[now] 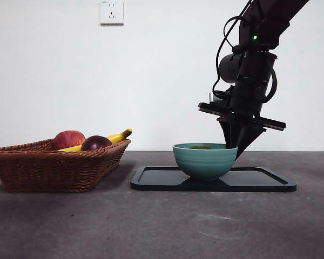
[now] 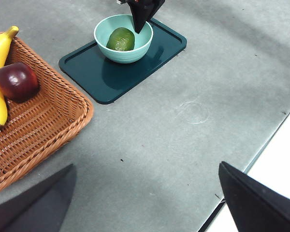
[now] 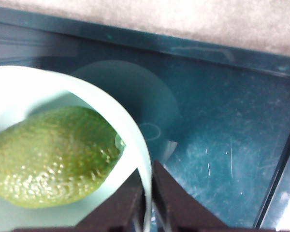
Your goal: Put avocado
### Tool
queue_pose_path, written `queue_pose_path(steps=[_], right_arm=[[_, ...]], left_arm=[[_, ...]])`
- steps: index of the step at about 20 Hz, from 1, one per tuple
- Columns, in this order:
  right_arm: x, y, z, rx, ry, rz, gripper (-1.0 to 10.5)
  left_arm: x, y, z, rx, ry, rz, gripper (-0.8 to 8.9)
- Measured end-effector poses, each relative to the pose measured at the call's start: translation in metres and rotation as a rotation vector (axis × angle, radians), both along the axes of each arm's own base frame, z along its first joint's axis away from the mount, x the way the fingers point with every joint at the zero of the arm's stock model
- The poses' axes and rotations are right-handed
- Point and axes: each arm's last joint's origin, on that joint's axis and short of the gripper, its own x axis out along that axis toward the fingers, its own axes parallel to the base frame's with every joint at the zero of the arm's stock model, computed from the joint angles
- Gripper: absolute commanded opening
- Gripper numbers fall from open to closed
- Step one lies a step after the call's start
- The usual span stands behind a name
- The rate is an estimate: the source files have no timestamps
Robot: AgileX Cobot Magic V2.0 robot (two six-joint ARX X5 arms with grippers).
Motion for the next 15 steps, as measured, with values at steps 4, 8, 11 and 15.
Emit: queue_pose_path(steps=[4, 8, 11, 15], right_arm=[[0.002, -0.009, 0.006, -0.032, 0.004, -0.023, 2.7], [0.008, -0.023, 0.040, -0.076, -0.035, -0.063, 5.1], [0.003, -0.026, 0.063, -0.112, -0.070, -0.046, 5.1], [-0.028, -0.027, 0.119, -0.167, -0.201, -0.035, 5.1]], left_arm=[[0.000, 0.000, 0.000, 0.000, 0.000, 0.000, 4.69], [0.000, 0.000, 0.000, 0.000, 0.000, 0.000, 4.69], [0.000, 0.000, 0.000, 0.000, 0.000, 0.000, 4.69], [0.000, 0.000, 0.000, 0.000, 0.000, 0.000, 4.69]])
